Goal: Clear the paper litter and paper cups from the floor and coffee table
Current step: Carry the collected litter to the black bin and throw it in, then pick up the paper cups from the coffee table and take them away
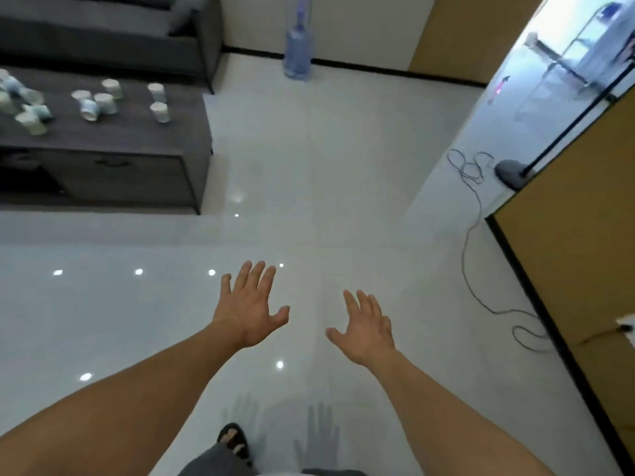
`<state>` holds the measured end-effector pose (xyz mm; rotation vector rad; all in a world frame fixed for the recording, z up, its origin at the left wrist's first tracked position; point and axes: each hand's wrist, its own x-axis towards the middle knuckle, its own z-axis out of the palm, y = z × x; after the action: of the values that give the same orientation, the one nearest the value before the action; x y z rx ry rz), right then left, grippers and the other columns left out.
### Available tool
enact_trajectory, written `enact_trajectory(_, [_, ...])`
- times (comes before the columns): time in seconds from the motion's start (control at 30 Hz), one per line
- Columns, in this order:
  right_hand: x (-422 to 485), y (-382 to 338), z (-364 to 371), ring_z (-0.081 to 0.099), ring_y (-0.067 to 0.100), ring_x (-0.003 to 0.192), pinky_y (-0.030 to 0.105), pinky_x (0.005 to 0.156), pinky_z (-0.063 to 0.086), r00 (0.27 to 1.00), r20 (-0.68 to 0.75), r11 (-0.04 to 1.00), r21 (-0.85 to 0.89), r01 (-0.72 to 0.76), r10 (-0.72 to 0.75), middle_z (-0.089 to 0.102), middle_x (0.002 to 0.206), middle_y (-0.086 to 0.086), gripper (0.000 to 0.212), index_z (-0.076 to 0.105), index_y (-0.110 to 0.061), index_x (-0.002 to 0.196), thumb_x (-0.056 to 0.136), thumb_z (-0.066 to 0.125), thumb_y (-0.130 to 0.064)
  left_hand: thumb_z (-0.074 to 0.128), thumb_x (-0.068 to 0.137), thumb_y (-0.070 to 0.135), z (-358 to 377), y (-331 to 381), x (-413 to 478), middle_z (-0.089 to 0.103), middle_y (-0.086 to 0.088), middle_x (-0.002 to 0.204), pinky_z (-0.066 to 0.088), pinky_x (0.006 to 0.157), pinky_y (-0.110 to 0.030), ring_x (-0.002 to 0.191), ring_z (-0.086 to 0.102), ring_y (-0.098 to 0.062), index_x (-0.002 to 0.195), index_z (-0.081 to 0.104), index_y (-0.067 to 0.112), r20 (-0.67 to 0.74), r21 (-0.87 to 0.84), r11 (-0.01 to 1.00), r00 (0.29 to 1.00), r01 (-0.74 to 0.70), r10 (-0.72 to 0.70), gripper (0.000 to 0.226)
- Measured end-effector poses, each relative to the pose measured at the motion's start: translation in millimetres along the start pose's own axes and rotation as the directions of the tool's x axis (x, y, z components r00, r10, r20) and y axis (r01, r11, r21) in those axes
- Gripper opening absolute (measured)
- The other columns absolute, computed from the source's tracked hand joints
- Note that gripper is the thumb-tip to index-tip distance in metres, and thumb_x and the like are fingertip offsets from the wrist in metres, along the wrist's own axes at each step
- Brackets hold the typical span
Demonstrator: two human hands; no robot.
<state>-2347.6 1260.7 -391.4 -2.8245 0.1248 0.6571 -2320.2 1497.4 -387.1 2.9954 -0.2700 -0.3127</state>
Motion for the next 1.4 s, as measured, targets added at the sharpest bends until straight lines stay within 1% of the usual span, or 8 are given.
enact_trajectory(0.1, [40.7,-95.6,-2.6,-0.010,0.022,0.150,0.050,0.118,0.009,0.983,-0.004,0.982,-0.053,0.182,-0.183,-0.005,0.164,0.001,0.090,-0.003,-0.029,0.156,0.089,0.046,-0.063,0.023,0.088,0.069,-18.5,-88.5,3.0,-0.005,-0.001,0.161,0.000,0.117,-0.051,0.147,-0.011,-0.022,0.153,-0.002,0.023,-0.031,-0.016,0.990,0.990,0.137,-0.137,0.084])
enact_trajectory(0.17, [65.6,-145.4,-7.9,-0.010,0.022,0.150,0.050,0.118,0.009,0.966,0.013,0.962,-0.089,0.258,-0.258,-0.005,0.164,0.001,0.090,-0.002,-0.029,0.156,0.089,0.046,-0.064,0.024,0.088,0.069,-26.1,-136.8,7.8,-0.005,-0.001,0.161,0.001,0.117,-0.052,0.147,-0.011,-0.022,0.153,-0.002,0.023,-0.027,-0.029,0.974,0.974,0.223,-0.223,0.084])
enact_trajectory(0.3, [121.1,-218.6,-23.9,-0.009,0.023,0.150,0.051,0.118,0.010,0.937,0.058,0.927,-0.136,0.350,-0.345,-0.004,0.164,0.002,0.090,-0.001,-0.028,0.156,0.089,0.045,-0.064,0.024,0.087,0.071,-35.1,-203.4,27.5,-0.003,-0.001,0.161,0.001,0.116,-0.052,0.148,-0.009,-0.022,0.153,0.000,0.024,-0.029,-0.071,0.937,0.938,0.342,-0.345,0.085])
enact_trajectory(0.6, [278.7,-373.4,-86.8,-0.006,0.024,0.150,0.051,0.119,0.010,0.842,0.088,0.821,-0.188,0.539,-0.532,-0.002,0.164,0.002,0.088,0.001,-0.029,0.156,0.089,0.047,-0.064,0.027,0.087,0.069,-95.6,-329.1,131.6,0.002,0.000,0.161,0.003,0.117,-0.051,0.148,-0.005,-0.021,0.153,0.004,0.023,-0.099,-0.116,0.846,0.841,0.521,-0.532,0.083])
enact_trajectory(0.77, [345.6,-459.8,-123.8,0.001,0.025,0.150,0.051,0.117,0.018,0.768,0.083,0.739,-0.224,0.635,-0.635,0.003,0.164,0.003,0.086,0.006,-0.027,0.157,0.090,0.049,-0.060,0.031,0.087,0.066,-131.9,-393.3,179.8,0.008,0.000,0.161,0.010,0.117,-0.049,0.148,0.001,-0.020,0.152,0.010,0.022,-0.152,-0.199,0.778,0.766,0.595,-0.625,0.081])
enact_trajectory(1.0, [436.3,-574.5,-128.8,0.011,0.026,0.148,0.048,0.114,0.027,0.770,0.166,0.727,-0.257,0.637,-0.616,0.006,0.164,0.002,0.085,0.009,-0.026,0.156,0.090,0.051,-0.058,0.035,0.086,0.066,-132.7,-515.0,229.1,0.011,0.000,0.160,0.018,0.116,-0.048,0.147,0.007,-0.022,0.152,0.009,0.022,-0.112,-0.231,0.735,0.733,0.638,-0.671,0.084])
enact_trajectory(1.13, [488.3,-635.4,-125.6,0.018,0.028,0.145,0.047,0.112,0.031,0.803,0.166,0.759,-0.263,0.595,-0.572,0.012,0.162,0.001,0.085,0.011,-0.025,0.156,0.089,0.051,-0.059,0.040,0.086,0.064,-144.8,-594.8,281.5,0.015,0.000,0.158,0.021,0.116,-0.047,0.146,0.012,-0.022,0.152,0.010,0.021,-0.104,-0.245,0.771,0.775,0.588,-0.623,0.085])
enact_trajectory(1.4, [576.0,-707.4,-135.1,0.026,0.029,0.141,0.045,0.110,0.036,0.904,0.144,0.882,-0.202,0.426,-0.403,0.020,0.159,0.002,0.079,0.021,-0.024,0.152,0.089,0.052,-0.059,0.048,0.083,0.062,-194.4,-697.9,395.0,0.014,0.001,0.159,0.019,0.118,-0.045,0.146,0.010,-0.019,0.152,0.008,0.023,-0.067,-0.285,0.858,0.884,0.428,-0.463,0.089])
